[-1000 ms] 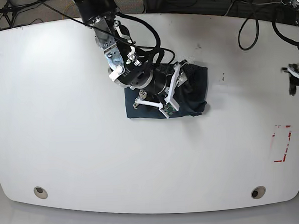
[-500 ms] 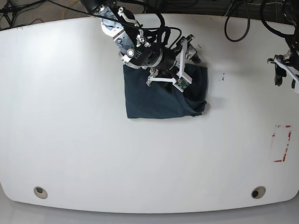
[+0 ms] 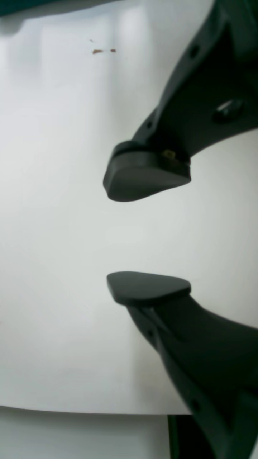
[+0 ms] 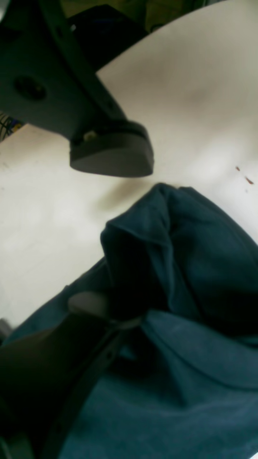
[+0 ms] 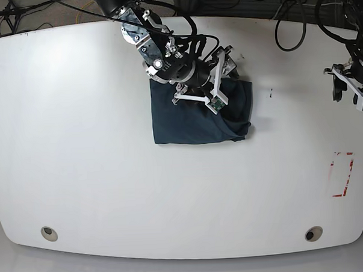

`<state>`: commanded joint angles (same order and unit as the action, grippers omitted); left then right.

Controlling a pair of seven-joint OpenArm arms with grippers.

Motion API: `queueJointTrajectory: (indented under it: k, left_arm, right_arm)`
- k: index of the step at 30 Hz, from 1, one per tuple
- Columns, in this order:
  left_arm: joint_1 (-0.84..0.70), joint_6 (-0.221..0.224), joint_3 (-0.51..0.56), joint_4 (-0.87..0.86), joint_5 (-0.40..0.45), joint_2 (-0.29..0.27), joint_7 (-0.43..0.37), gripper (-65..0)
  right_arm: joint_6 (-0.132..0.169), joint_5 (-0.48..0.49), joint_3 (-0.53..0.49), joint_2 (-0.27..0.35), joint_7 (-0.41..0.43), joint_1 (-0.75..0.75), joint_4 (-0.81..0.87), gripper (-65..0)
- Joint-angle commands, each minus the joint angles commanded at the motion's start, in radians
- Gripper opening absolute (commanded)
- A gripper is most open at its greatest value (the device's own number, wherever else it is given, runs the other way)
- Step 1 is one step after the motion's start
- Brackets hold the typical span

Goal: Fold the T-shirt properly
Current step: 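Drag the folded bundle with the right gripper and press it flat, then bring the left gripper back and grasp the bundle edge beside the right gripper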

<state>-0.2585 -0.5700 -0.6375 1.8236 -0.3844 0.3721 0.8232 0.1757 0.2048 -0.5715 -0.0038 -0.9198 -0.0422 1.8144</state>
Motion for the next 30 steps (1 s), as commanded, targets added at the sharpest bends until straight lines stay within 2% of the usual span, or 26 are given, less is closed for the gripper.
queueJointTrajectory:
  k: [8, 10, 12, 17, 21, 30]
  left_arm:
    - [0.000, 0.000, 0.000, -0.003, 0.005, 0.000, 0.000, -31.2]
    - [0.000, 0.000, 0.000, -0.003, 0.003, 0.000, 0.000, -31.2]
    - [0.000, 0.000, 0.000, -0.003, 0.005, 0.000, 0.000, -31.2]
    - [0.000, 0.000, 0.002, -0.003, 0.005, 0.000, 0.000, -31.2]
    - [0.000, 0.000, -0.002, -0.008, 0.005, 0.000, 0.000, -31.2]
    - [0.000, 0.000, 0.002, -0.008, 0.005, 0.000, 0.000, -31.2]
  right_arm:
    - [0.002, 0.000, -0.028, -0.041, 0.002, 0.037, -0.083, -46.0]
    - [0.002, 0.000, -0.044, -0.055, 0.002, 0.046, -0.110, -50.7]
    - [0.002, 0.000, -0.060, -0.058, 0.002, 0.060, -0.114, -52.8]
    - [-0.003, 0.000, -0.101, -0.063, 0.002, 0.094, -0.117, -50.7]
    - [-0.003, 0.000, -0.112, -0.094, 0.000, 0.114, -0.120, -48.4]
    - [-0.003, -0.002, -0.141, -0.137, 0.000, 0.172, -0.203, -47.7]
